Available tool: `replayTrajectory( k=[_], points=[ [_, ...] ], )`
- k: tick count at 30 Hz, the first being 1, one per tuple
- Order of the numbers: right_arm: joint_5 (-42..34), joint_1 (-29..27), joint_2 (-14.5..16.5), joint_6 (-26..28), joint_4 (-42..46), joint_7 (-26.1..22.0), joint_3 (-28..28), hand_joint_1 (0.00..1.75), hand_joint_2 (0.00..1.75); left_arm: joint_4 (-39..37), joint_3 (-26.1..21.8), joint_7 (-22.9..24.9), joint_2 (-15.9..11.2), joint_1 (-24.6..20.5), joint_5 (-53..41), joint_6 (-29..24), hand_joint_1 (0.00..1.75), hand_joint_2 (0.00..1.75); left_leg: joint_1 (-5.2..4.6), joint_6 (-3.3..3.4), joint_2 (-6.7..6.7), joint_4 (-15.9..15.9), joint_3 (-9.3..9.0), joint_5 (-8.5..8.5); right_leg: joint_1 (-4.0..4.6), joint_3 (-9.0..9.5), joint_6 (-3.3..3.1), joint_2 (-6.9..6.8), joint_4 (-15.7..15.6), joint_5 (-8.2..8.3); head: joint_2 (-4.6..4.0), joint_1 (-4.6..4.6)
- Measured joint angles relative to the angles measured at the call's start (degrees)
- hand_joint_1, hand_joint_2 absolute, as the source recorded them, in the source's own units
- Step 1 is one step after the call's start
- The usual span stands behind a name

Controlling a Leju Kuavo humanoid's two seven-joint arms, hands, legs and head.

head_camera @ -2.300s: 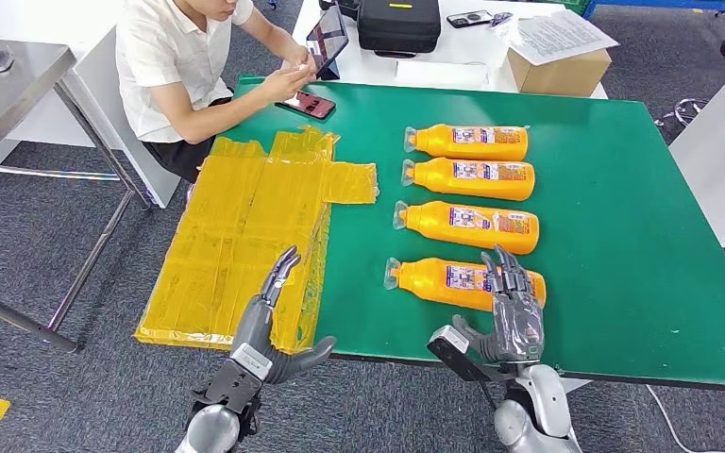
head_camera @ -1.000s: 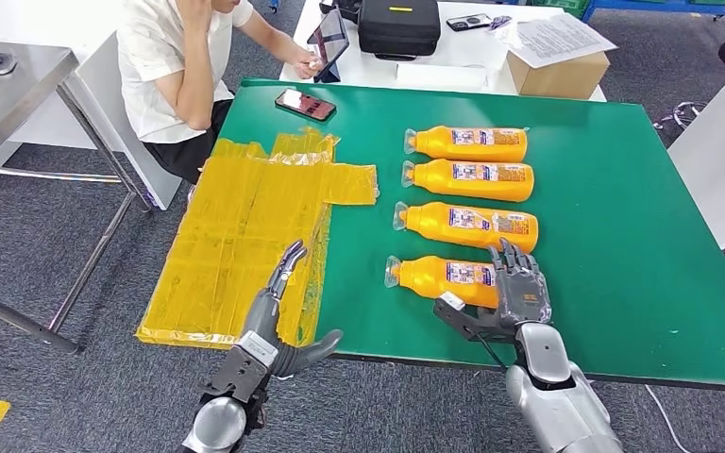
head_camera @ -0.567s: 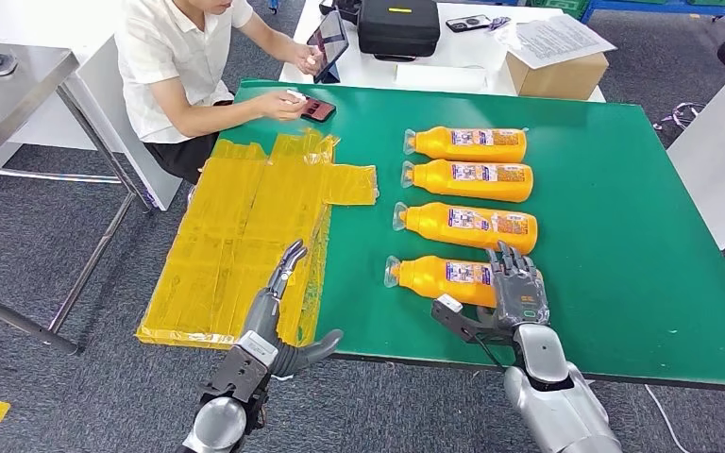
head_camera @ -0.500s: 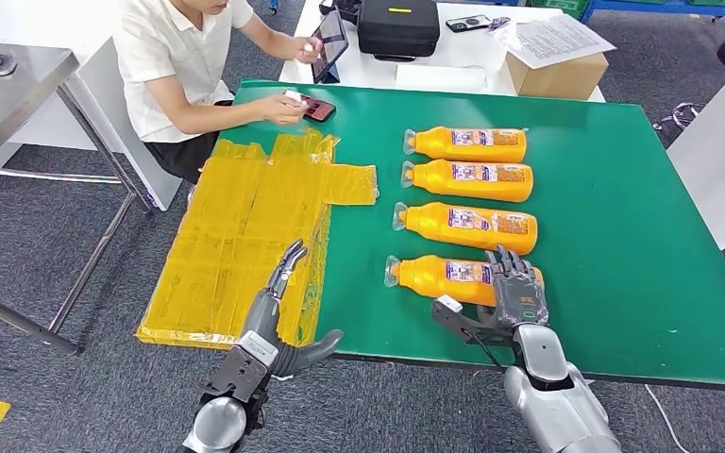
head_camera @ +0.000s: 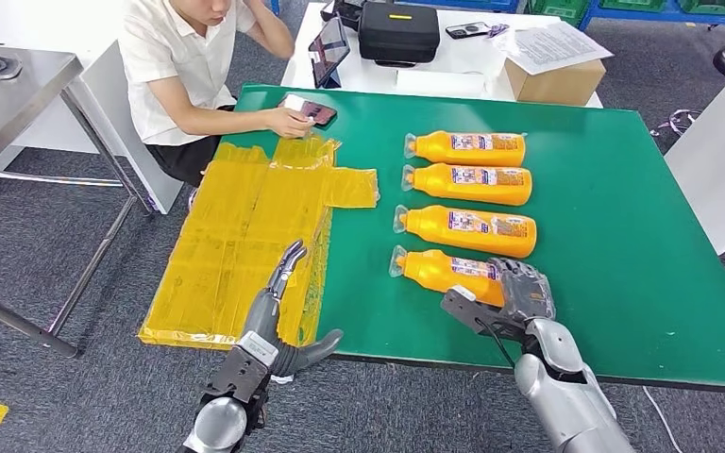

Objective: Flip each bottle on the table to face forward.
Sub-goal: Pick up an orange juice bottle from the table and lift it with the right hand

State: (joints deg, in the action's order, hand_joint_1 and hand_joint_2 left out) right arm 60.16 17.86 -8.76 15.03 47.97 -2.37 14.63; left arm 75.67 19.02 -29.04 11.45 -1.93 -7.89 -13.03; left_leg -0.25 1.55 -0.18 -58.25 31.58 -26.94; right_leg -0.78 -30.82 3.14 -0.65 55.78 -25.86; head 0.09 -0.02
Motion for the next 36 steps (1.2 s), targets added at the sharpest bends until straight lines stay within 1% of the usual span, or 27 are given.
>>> replayTrajectory(
  k=[7, 9, 11, 13, 15, 17, 20, 24, 27, 31, 36],
  points=[
    [-0.2, -1.0, 0.1, 1.6, -0.5, 0.1, -1.8, 1.75, 1.75, 0.1, -0.1, -0.1, 0.0, 0.7, 0.0, -0.1, 0.0, 1.75, 0.0, 0.02, -0.03, 0.0, -0.38, 0.0, -0.01, 0.49, 0.0, -0.01, -0.2, 0.01, 0.0, 0.01],
    [-1.0, -1.6, 0.1, 2.3, -0.5, -1.4, -2.4, 1.75, 1.75, 0.2, -0.2, -0.2, 0.0, 1.0, 0.0, -0.1, 0.0, 1.75, 0.0, 0.04, -0.04, 0.0, -0.45, -0.01, -0.01, 0.61, 0.01, -0.01, -0.2, 0.01, 0.0, 0.0],
    [-4.6, -2.2, 0.3, 2.4, -0.4, -5.7, -3.5, 1.75, 1.75, 0.4, -0.3, -0.8, 0.0, 1.4, 0.4, -0.2, 0.0, 1.75, 0.0, 0.07, -0.01, 0.0, -0.5, -0.03, -0.01, 0.68, 0.02, 0.0, -0.2, 0.02, 0.0, 0.03],
    [-10.6, -3.1, 0.5, 2.0, 0.3, -11.5, -5.0, 1.75, 1.75, 0.8, -0.5, -2.2, 0.0, 1.8, 2.1, -0.5, 0.0, 1.75, 0.0, 0.1, 0.09, 0.0, -0.53, -0.08, 0.0, 0.71, 0.03, 0.07, -0.2, 0.05, 0.0, 0.05],
    [-15.1, -4.7, 1.1, 1.7, 2.0, -15.2, -6.2, 1.75, 1.75, 1.5, -1.1, -3.1, 0.3, 2.2, 5.5, -0.6, 0.0, 1.75, 0.0, 0.12, 0.34, 0.0, -0.56, -0.15, 0.01, 0.71, 0.04, 0.3, -0.3, 0.09, 0.0, 0.03],
    [-17.3, -6.4, 2.1, 1.6, 4.4, -16.4, -6.9, 1.75, 1.75, 2.1, -2.0, -1.7, 0.9, 2.4, 10.8, 0.5, 0.0, 1.75, 0.03, 0.12, 0.57, 0.0, -0.59, -0.18, 0.04, 0.69, 0.04, 0.49, -0.3, 0.1, 0.0, 0.01],
    [-19.7, -9.1, 3.5, 1.7, 8.2, -17.6, -7.2, 1.75, 1.75, 2.2, -3.4, 2.6, 1.5, 2.8, 19.7, 3.2, 0.0, 1.75, 0.13, 0.11, 0.64, 0.0, -0.51, -0.17, 0.13, 0.69, 0.01, 0.52, -0.2, 0.12, 0.0, 0.01],
    [-21.7, -11.4, 5.0, 1.8, 11.7, -19.0, -7.3, 1.75, 1.75, 1.8, -4.6, 5.8, 1.8, 3.3, 25.1, 5.5, 0.0, 1.75, 0.21, 0.05, 0.64, 0.0, -0.19, -0.04, 0.2, 0.77, -0.13, 0.53, -0.2, 0.24, 0.0, 0.0],
    [-24.7, -12.5, 6.2, 2.3, 13.8, -21.9, -7.0, 1.75, 1.75, 0.2, -4.8, 8.6, 1.9, 3.5, 30.6, 7.8, 0.0, 1.75, 0.21, 0.04, 0.63, 0.0, -0.03, -0.03, 0.19, 0.67, -0.12, 0.53, -0.2, 0.24, 0.0, 0.01],
    [-28.5, -13.6, 8.3, 1.9, 16.5, -24.4, -5.4, 1.75, 1.75, -2.7, -4.0, 9.3, 1.8, 3.6, 34.2, 10.4, 0.0, 1.75, 0.21, 0.04, 0.63, 0.0, 0.26, -0.02, 0.19, 0.41, -0.12, 0.53, -0.2, 0.24, 0.0, -0.01],
    [-32.3, -13.7, 10.9, -0.2, 17.8, -25.7, -2.2, 1.75, 1.75, -4.3, -2.0, 9.9, 1.5, 3.3, 36.1, 13.0, 0.0, 1.75, 0.2, 0.04, 0.56, 0.0, 0.59, 0.03, 0.18, 0.13, -0.12, 0.49, -0.1, 0.24, 0.0, -0.01]
  ],
)
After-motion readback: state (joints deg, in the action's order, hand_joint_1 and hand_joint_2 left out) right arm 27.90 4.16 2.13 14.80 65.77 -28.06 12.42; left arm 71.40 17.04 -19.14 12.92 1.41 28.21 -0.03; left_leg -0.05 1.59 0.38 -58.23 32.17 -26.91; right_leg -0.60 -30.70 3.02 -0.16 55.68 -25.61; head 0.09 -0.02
